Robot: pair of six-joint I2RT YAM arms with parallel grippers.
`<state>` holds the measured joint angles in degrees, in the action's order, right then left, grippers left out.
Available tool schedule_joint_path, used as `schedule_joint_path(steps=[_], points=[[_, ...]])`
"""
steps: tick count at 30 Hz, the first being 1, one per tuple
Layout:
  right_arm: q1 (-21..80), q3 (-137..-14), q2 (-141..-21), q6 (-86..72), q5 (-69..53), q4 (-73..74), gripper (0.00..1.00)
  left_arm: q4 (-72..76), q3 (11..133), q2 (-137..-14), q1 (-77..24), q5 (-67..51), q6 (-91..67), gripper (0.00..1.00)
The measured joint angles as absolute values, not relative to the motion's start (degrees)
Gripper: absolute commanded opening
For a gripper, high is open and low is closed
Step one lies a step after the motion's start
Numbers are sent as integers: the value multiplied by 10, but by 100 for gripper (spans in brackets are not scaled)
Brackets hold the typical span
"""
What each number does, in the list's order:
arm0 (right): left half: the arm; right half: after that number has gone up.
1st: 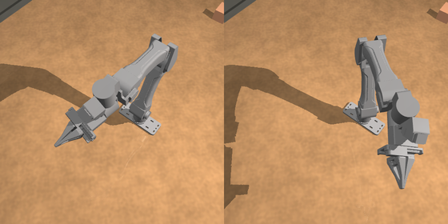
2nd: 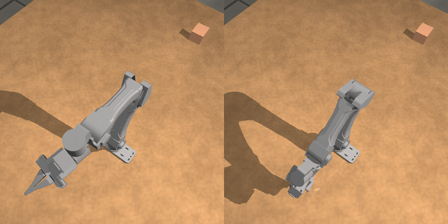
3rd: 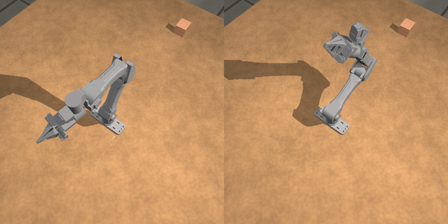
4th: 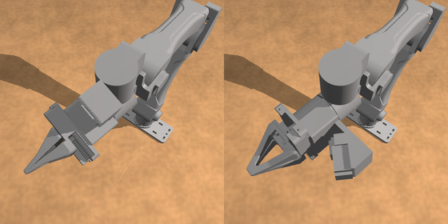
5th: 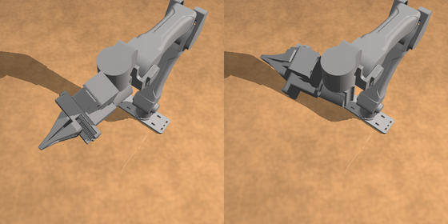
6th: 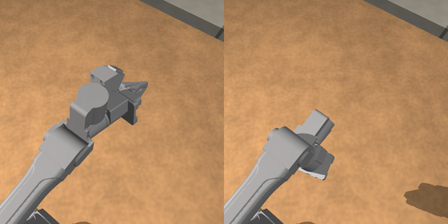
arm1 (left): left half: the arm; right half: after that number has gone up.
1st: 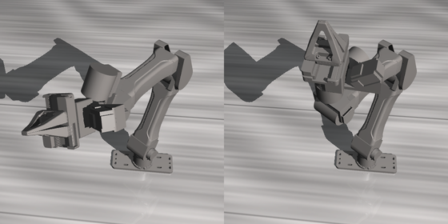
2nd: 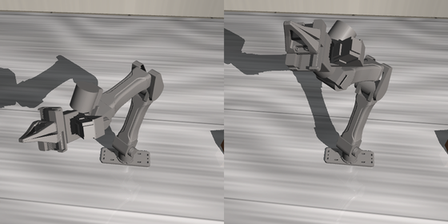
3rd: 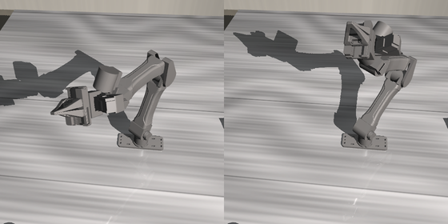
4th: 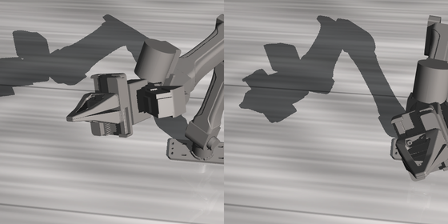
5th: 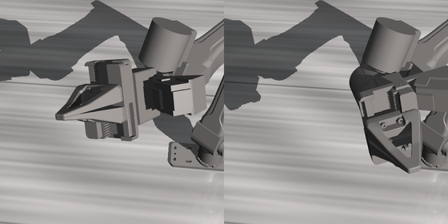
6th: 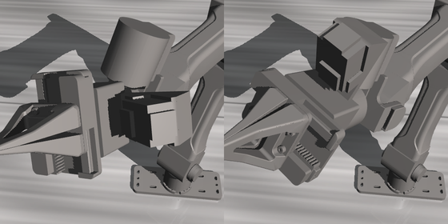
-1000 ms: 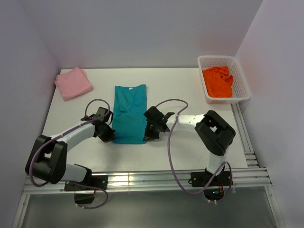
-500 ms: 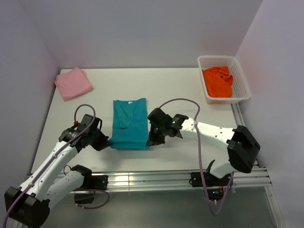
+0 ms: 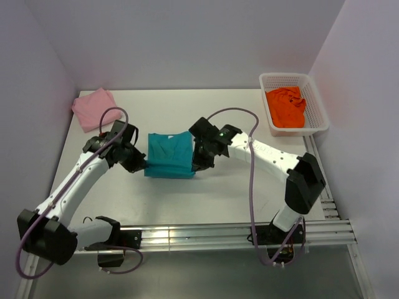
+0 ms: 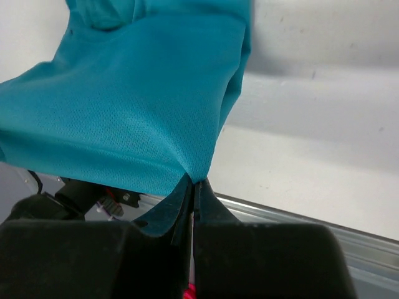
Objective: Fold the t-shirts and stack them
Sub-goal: Fold the tshirt
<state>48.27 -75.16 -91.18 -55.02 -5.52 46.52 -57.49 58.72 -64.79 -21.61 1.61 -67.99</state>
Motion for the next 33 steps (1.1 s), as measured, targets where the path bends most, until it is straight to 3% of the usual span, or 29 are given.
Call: schedule_joint_path(steps=[5, 6, 7, 8, 9, 10, 13, 16, 21, 27, 33], points=[[417, -903, -1027, -503, -63, 505, 0, -550, 670, -782, -157, 11, -632, 2], [403, -947, -1056, -492, -63, 513, 1, -554, 705, -823, -147, 13, -622, 10], [388, -1011, -1096, -478, -64, 530, 33, -546, 750, -874, -138, 13, -607, 54], [372, -1087, -1146, -470, -63, 552, 57, -545, 797, -927, -128, 13, -590, 87], [359, -1157, -1189, -459, -55, 567, 92, -539, 868, -997, -118, 14, -573, 99], [343, -1239, -1242, -449, -52, 588, 100, -535, 922, -1048, -110, 14, -560, 99], [303, -1399, -1356, -430, -42, 621, 100, -555, 1131, -1220, -87, 14, -522, 99], [273, -1344, -1351, -430, -39, 642, 100, -556, 1203, -1288, -73, 13, -495, 99], [270, -1008, -1177, -436, -43, 580, 100, -530, 1025, -1169, -64, 12, -486, 99], [293, -789, -1007, -442, -55, 513, 100, -404, 774, -950, -58, -46, -469, 99], [296, -644, -909, -457, -57, 476, 100, -271, 677, -968, -59, -105, -437, 99]])
